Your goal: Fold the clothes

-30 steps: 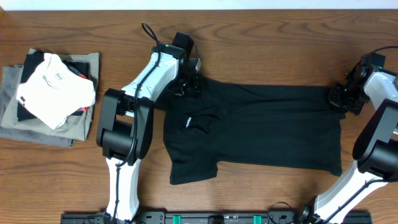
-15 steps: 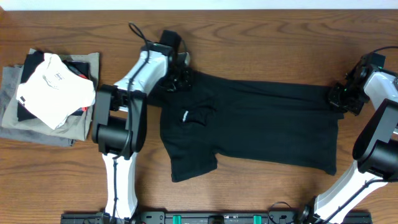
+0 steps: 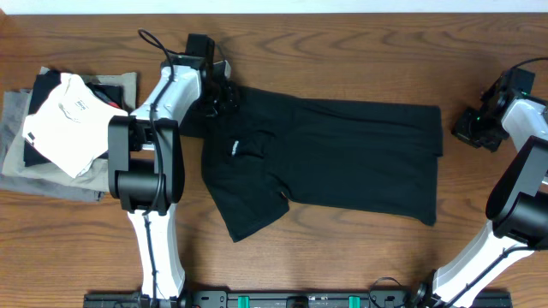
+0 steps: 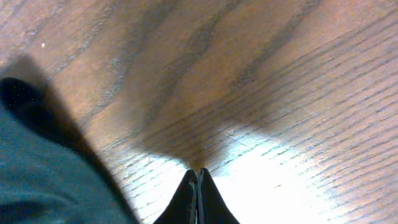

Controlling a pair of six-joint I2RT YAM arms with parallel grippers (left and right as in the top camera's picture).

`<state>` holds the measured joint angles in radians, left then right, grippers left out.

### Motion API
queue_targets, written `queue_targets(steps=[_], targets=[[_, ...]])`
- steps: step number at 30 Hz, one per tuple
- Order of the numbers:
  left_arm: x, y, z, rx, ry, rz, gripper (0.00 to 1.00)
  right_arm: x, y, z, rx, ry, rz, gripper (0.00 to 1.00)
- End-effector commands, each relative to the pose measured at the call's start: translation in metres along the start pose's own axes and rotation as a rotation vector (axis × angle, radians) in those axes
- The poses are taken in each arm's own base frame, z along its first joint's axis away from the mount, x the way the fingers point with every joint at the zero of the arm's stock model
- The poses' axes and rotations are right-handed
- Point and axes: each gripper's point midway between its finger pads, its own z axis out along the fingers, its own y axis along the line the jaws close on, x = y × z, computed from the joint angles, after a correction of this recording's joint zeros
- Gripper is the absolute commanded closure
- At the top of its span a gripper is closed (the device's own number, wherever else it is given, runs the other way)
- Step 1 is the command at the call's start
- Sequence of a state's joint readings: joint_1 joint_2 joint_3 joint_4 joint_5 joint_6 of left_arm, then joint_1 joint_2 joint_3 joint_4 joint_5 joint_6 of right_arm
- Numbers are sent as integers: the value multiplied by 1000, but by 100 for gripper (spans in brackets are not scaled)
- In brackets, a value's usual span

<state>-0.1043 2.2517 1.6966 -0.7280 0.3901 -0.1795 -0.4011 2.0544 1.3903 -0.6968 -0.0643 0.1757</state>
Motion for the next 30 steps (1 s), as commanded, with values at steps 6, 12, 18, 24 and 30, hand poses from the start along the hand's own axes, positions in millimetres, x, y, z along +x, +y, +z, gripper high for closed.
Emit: queue_targets(steps=[6,12,18,24,30], targets=[[-10,9,-17,-62,-46,14,86,-4,12,-12,-71,11,37,99],[-12,4,-30,-57,-68,21,84,-6,49,-29,-267,15,-29,99],[-10,4,-30,-59,-61,18,84,-1,72,-36,-321,10,-119,99],[-11,4,-30,-59,-63,19,84,10,82,-26,-255,21,-188,99],[-11,4,-30,-59,-63,19,84,22,85,-5,-224,55,-205,99]])
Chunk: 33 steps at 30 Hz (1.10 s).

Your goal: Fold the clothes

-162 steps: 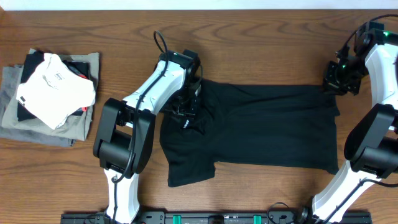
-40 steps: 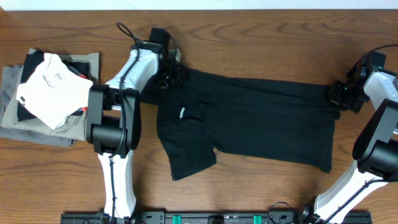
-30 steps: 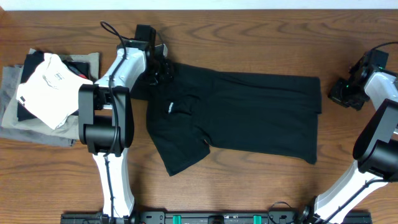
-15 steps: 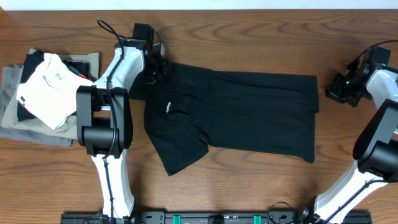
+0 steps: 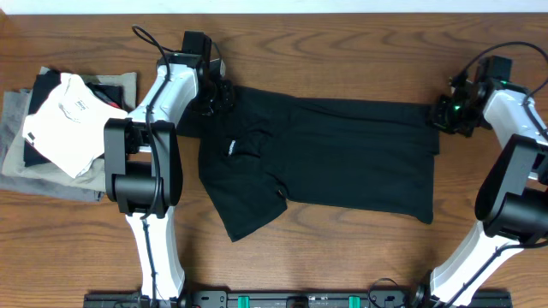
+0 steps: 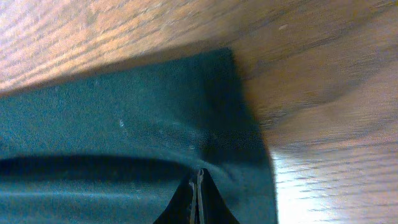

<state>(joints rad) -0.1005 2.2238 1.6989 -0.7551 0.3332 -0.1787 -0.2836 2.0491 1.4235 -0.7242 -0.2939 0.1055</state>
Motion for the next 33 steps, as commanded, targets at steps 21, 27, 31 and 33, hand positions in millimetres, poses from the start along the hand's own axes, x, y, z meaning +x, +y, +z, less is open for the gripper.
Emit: queue_targets(steps=[21,27,31,33], targets=[[-9,17,-19,-111,-50,21,83,22,-43,43,159,95,51,99],[-10,23,-20,-146,-58,24,83,23,-70,41,267,95,75,99],[-12,33,-22,-187,-67,18,83,23,-82,37,289,94,96,99],[-13,35,-23,-189,-70,14,83,24,-85,36,290,94,105,99]])
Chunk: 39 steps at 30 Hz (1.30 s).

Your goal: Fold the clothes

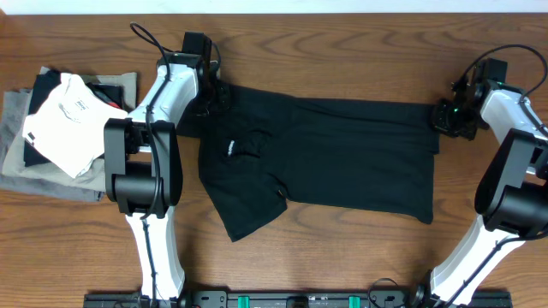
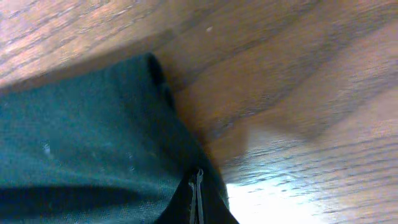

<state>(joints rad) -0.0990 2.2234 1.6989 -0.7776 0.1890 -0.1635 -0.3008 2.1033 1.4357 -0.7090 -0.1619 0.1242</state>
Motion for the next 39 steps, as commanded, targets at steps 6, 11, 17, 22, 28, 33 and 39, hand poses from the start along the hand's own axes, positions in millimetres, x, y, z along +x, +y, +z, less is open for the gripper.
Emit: queue_targets(steps=[6,11,17,22,28,33,39], targets=[[-20,22,-22,-44,-76,-21,83,21,-56,28,156,80,86,99],[-25,20,-33,-39,-103,-20,63,15,-55,23,156,74,87,99],[-32,10,-80,-8,-186,-9,55,-2,-49,-4,155,70,109,99],[-6,-14,-132,107,-168,-3,36,-15,-32,-47,103,63,125,76],[54,-38,-138,186,55,-50,29,-13,-2,-87,-32,59,124,61],[92,-56,-114,167,168,28,28,-12,3,-93,-40,57,118,62],[107,-75,-79,164,184,-24,26,-6,7,-92,-38,77,106,62]])
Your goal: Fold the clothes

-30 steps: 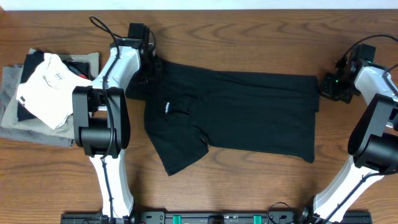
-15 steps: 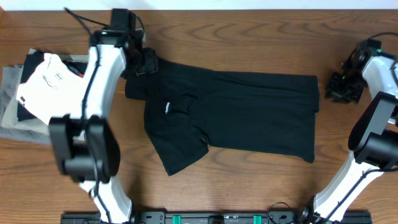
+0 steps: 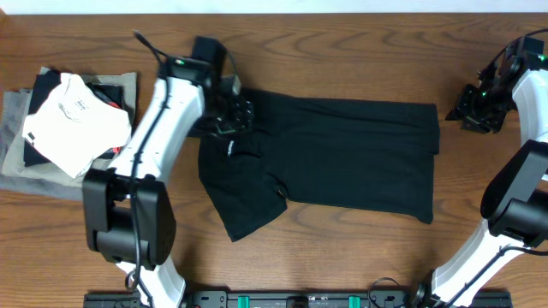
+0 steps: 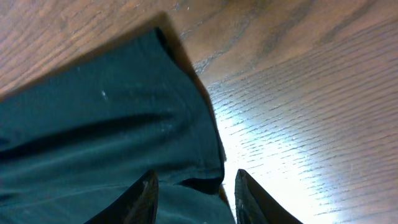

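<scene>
A black shirt point(image 3: 342, 154) lies spread across the middle of the wooden table point(image 3: 342, 265), one sleeve angled toward the front left. In the overhead view my left gripper point(image 3: 233, 111) rests on the shirt's far left part near the collar; its jaws blend into the dark cloth. My right gripper point(image 3: 469, 107) sits just off the shirt's far right corner. In the right wrist view the right gripper point(image 4: 196, 190) is open, and the hem corner of the black shirt point(image 4: 124, 124) lies between its fingers point(image 4: 144, 194).
A pile of folded clothes point(image 3: 60, 120) with a white garment on top sits at the table's left edge. Both arm bases stand at the front edge, one at either side of the shirt.
My right gripper has opened and now sits slightly further right, with the hem corner between its fingers. My left gripper has shifted right and nearer, onto the shirt by the collar.
My right gripper was shut over bare wood to the right of the shirt. Then it was shut at the shirt's far right corner and stayed there; now it is open at that corner. My left gripper stayed at the far left corner until its latest shift.
</scene>
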Controlling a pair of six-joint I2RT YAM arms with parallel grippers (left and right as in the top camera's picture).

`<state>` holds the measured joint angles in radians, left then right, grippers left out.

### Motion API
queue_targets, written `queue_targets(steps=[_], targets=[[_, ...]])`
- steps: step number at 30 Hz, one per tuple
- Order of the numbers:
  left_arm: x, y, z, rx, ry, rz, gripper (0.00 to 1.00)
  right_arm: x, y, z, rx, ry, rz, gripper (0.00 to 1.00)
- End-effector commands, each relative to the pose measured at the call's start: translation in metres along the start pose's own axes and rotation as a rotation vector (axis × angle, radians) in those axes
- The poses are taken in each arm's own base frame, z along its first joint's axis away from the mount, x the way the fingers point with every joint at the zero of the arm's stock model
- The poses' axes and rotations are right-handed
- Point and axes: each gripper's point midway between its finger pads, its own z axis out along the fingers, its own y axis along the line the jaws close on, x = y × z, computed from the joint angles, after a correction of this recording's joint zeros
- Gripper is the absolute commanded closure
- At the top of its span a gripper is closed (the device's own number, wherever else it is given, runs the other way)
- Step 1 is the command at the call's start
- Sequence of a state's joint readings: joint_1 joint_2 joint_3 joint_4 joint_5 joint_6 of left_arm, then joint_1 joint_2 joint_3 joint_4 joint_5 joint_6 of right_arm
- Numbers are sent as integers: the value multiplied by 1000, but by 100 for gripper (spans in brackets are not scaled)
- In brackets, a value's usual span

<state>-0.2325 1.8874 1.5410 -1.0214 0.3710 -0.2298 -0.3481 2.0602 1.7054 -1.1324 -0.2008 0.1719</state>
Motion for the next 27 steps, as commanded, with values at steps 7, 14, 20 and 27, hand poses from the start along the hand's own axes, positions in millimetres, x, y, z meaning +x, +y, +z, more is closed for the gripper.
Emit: queue_targets(steps=[7,14,20,27], targets=[[-12,-4,36,28,-26,-252,26,-2,8,-11,-21,-22,-17,61],[-29,-5,50,53,-60,-430,25,-1,9,-10,-21,-18,-26,62],[-28,1,66,39,-31,-572,25,-1,9,-10,-20,-16,-26,62],[-30,1,70,40,-30,-620,24,-1,9,-10,-20,-16,-30,62]])
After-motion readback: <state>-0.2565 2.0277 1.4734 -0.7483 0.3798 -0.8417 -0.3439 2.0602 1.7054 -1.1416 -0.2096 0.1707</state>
